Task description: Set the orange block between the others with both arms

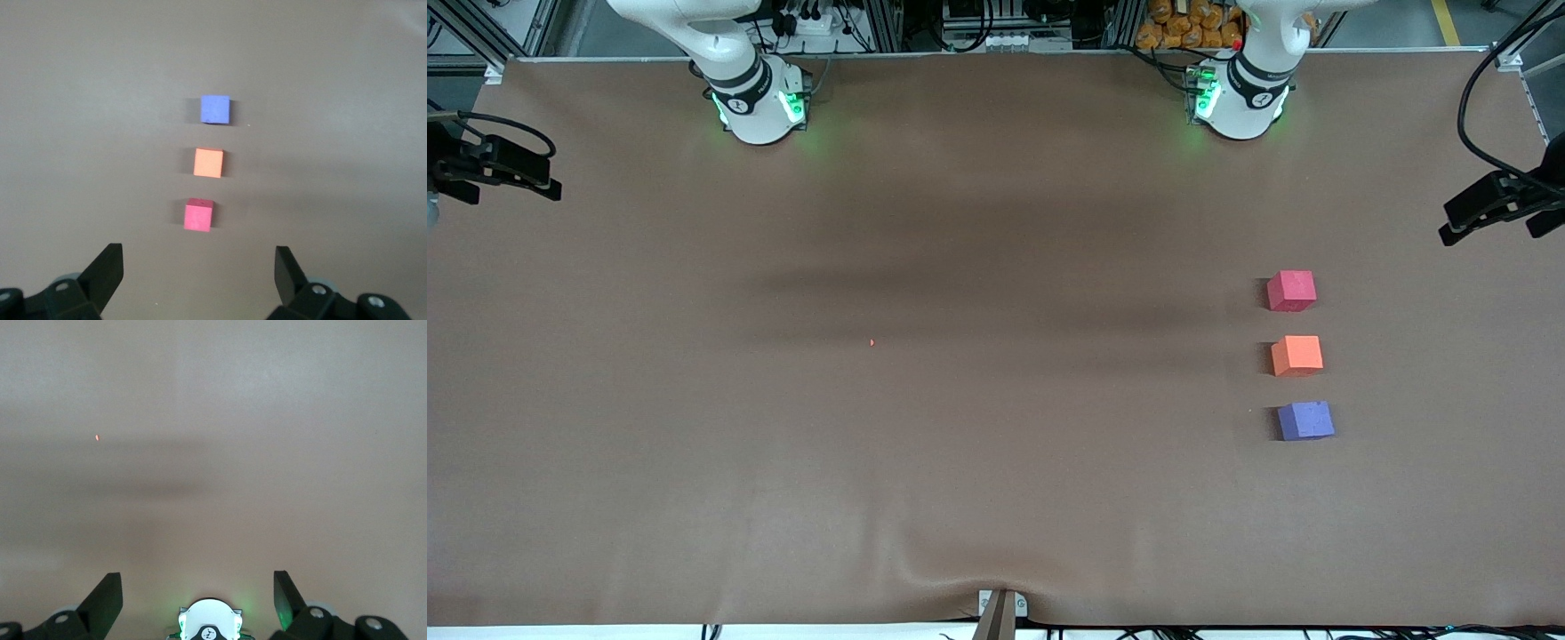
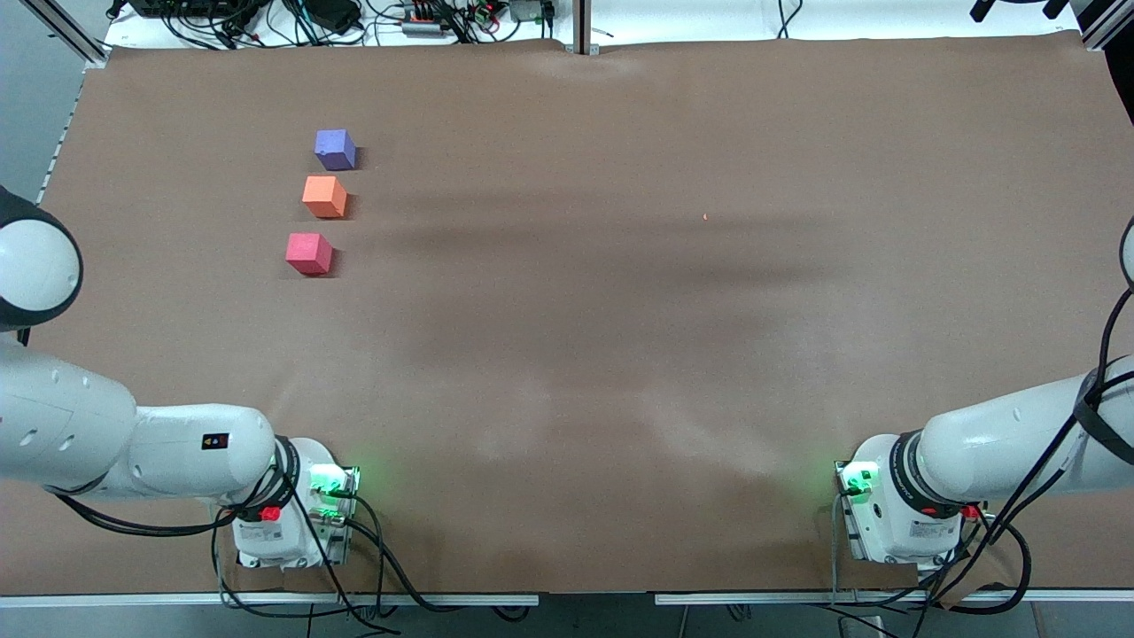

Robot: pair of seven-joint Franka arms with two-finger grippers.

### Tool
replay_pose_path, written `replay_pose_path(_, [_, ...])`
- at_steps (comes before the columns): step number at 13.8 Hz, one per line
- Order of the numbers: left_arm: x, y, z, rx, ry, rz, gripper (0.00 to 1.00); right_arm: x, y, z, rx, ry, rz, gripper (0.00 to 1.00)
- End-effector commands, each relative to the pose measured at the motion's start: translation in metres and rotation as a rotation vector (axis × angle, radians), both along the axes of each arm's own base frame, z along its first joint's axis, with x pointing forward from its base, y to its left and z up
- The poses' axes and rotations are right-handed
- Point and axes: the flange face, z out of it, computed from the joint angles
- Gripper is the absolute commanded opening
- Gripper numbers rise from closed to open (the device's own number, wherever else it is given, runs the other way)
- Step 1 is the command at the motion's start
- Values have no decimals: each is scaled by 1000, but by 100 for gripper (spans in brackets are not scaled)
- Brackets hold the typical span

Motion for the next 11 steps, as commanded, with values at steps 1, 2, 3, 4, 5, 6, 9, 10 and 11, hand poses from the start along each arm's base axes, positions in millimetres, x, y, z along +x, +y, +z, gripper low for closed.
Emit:
replay_pose_path(1, [-21, 1, 3, -27, 8, 16, 100, 2, 3, 6, 21, -7, 7, 100])
replay_pose_path(2, [-24, 2, 5, -27, 7, 19, 100, 1, 2, 6, 28, -6, 3, 100])
replay_pose_path(3, [-29, 3, 4, -28, 11, 22, 100, 1, 1, 5, 19, -3, 3, 100])
replay_pose_path(4, [-34, 3, 4, -28, 13, 28, 100, 1, 1, 5, 18, -3, 3, 100])
replay_pose_path(5, [-38, 3, 3, -27, 16, 32, 100, 2, 1, 4, 18, -1, 3, 100])
replay_pose_path(6, [-39, 4, 3, -27, 16, 34, 100, 1, 1, 5, 18, -3, 3, 100])
replay_pose_path(9, [-35, 7, 2, -19, 16, 13, 100, 1, 2, 5, 21, -4, 5, 100])
replay_pose_path(10, [-33, 7, -1, -23, 22, 13, 100, 1, 2, 5, 21, -4, 5, 100])
replay_pose_path(11, [-31, 7, -3, -20, 25, 15, 100, 1, 2, 5, 22, -6, 5, 100])
